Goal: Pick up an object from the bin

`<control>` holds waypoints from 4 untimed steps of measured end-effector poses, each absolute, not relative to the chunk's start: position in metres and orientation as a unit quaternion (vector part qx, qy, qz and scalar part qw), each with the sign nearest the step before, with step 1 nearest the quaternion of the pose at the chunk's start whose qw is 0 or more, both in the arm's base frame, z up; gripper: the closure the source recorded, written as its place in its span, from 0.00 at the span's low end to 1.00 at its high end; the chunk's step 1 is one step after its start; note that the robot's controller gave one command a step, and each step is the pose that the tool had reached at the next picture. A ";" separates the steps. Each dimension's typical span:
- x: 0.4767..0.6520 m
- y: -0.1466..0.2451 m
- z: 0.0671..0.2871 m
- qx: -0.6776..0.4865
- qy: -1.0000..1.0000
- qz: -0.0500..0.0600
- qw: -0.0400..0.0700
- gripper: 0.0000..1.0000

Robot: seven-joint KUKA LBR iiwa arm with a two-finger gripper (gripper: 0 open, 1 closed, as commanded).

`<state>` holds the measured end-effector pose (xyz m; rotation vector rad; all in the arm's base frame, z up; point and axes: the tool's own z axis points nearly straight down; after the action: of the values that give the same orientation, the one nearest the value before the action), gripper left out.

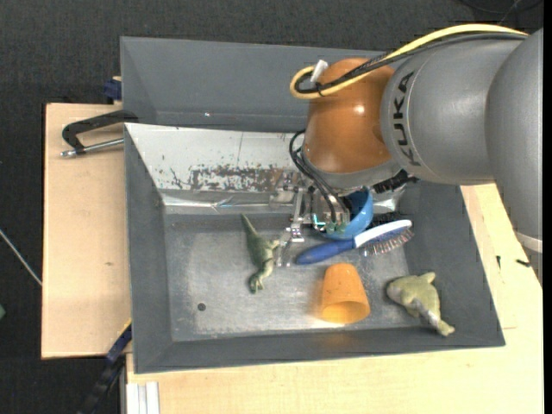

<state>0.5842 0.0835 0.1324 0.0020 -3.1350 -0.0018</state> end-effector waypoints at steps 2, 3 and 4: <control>0.590 0.033 0.075 -0.087 -0.996 -0.001 -0.008 0.00; 0.592 0.033 0.077 -0.088 -0.996 -0.002 -0.012 1.00; 0.590 0.035 0.190 -0.091 -0.996 -0.002 -0.007 1.00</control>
Offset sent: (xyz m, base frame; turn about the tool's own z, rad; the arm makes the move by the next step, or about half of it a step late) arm 0.0099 -0.0424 -0.0604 0.3334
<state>0.5902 0.0349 0.1904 -0.2878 -3.1425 -0.0050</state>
